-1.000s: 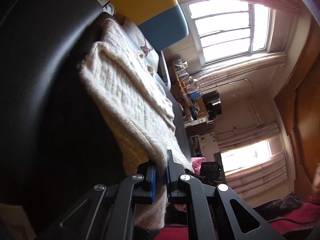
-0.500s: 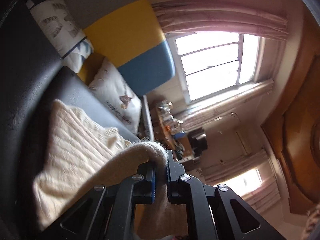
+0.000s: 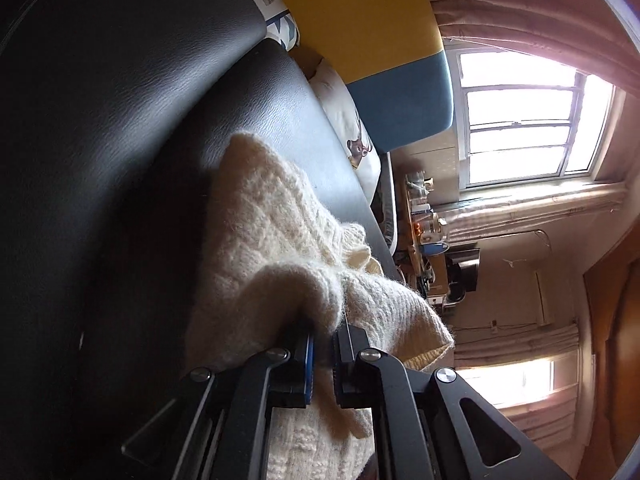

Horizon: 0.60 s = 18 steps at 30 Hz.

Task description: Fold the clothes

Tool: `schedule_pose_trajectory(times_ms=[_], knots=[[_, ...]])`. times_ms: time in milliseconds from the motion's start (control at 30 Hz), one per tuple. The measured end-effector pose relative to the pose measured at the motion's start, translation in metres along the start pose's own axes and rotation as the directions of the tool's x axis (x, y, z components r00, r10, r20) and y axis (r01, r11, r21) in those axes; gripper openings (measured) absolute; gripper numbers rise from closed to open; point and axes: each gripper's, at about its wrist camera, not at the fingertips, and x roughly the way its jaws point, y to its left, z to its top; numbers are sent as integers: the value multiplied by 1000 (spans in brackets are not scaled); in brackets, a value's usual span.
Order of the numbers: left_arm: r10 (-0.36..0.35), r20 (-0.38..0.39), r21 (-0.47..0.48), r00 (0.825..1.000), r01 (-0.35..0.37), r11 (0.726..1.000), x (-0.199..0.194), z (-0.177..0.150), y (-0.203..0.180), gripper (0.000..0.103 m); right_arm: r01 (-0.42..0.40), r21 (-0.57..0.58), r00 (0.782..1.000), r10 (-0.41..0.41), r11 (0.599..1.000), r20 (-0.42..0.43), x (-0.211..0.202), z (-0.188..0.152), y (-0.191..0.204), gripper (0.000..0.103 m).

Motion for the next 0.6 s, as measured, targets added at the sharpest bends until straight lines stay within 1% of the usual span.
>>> schedule_pose_trajectory(times_ms=[100,133,200,267,300,333,367,400,433,467,533,567,600], knots=[[7,-1,-20,1000,-7,1000,-15,-16,1,8,-40,-30,997,38,999,-72,0,-13,17,32],[7,-2,-27,1000,-8,1000,-20,-20,1,8,-55,-40,993,50,998,-111,3,-18,21,32],[-12,-12,-41,1000,12,999,-24,-23,-1,8,-105,-59,977,92,993,-191,11,-26,28,32],[-39,-23,-55,999,37,998,-27,-24,-3,8,-135,-102,968,110,986,-224,15,-29,39,32],[-55,-28,-62,998,54,997,-27,-23,-5,8,-158,-109,966,131,981,-225,19,-26,44,32],[-75,-31,-68,997,73,995,-27,-21,-8,8,-179,-113,967,154,977,-201,22,-20,48,32],[-95,-34,-75,995,92,993,-27,-18,-11,8,-184,-108,976,169,977,-135,21,-12,50,32],[-115,-30,-81,993,112,990,-26,-15,-14,8,-192,-97,980,186,977,-68,21,-4,51,32],[-135,-22,-86,991,133,987,-25,-10,-18,8,-206,-53,978,207,977,4,23,8,45,32],[-165,-7,-100,986,164,981,-25,-5,-20,8,-205,-7,977,206,979,59,29,20,39,32],[-211,36,-166,977,214,963,-21,7,-17,10,-152,46,982,145,987,120,41,39,28,32],[-228,60,-201,972,236,951,-18,14,-14,11,-136,67,983,126,988,132,47,44,22,32],[-230,78,-230,970,242,943,-15,20,-11,12,-132,84,984,120,988,133,49,44,17,32]])
